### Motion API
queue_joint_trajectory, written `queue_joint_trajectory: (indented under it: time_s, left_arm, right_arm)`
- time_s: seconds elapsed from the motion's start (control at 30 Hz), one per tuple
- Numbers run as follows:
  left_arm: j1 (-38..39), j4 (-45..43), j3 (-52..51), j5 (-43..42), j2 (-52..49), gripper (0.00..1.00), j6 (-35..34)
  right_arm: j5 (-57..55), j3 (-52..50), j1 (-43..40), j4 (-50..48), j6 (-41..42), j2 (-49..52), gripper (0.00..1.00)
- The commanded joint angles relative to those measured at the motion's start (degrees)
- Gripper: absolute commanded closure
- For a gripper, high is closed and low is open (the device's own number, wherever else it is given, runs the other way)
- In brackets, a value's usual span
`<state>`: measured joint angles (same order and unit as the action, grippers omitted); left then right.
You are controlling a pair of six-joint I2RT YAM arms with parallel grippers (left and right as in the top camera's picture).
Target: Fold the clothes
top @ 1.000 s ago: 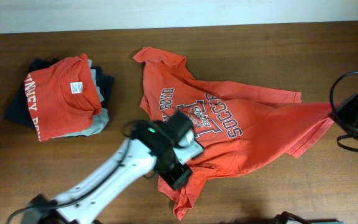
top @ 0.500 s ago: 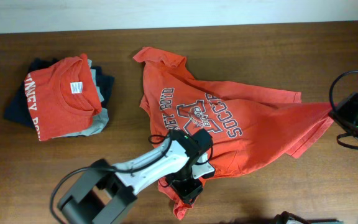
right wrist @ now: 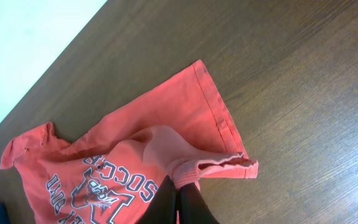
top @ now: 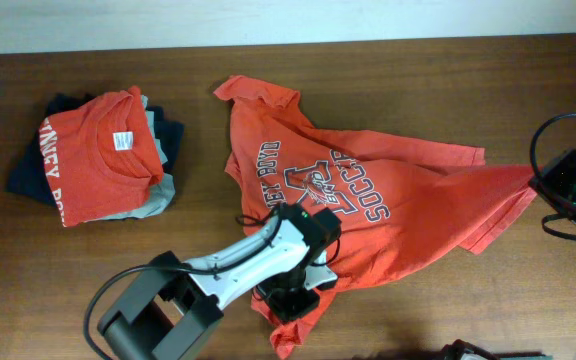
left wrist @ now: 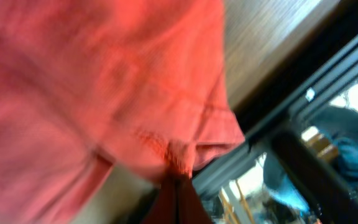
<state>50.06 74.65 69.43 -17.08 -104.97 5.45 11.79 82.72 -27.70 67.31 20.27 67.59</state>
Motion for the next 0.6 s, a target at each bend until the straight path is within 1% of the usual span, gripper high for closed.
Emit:
queue_joint_trajectory:
  time_s: [0.0,0.1,0.23,0.33,0.4,0.53,0.57]
  left_arm:
    - [-2.0,5.5,8.6,10.6,4.2,0.99,-4.9]
    - [-4.4,11.1,15.1,15.5,8.5,0.99,-6.3]
    - [-8.6,15.8,20.8,18.6,13.4,0.99,-6.6]
    - [-11.2,16.3,21.9,20.0,16.3,0.99,-6.5]
    - [-12.9,16.1,21.9,22.8,17.9,0.99,-6.5]
    - [-14.8,15.2,21.9,27.6,18.2,0.99,-6.8]
    - [-15.3,14.6,22.0,29.5,18.2,0.99,-7.8]
  right_arm:
    - [-2.1,0.9,0.3,-0.2,-0.8,0.0,0.96]
    - [-5.4,0.9,0.3,0.0,-0.8,0.0,0.96]
    - [-8.7,0.9,0.3,1.4,-0.8,0.0,0.96]
    - [-8.7,0.9,0.3,4.3,-0.8,0.1,0.96]
    - [-9.7,0.8,0.3,7.1,-0.8,0.5,0.96]
    - [-10.1,0.7,0.3,9.5,-0.8,1.5,0.96]
    - [-10.6,0.7,0.3,9.9,-0.8,2.0,0.96]
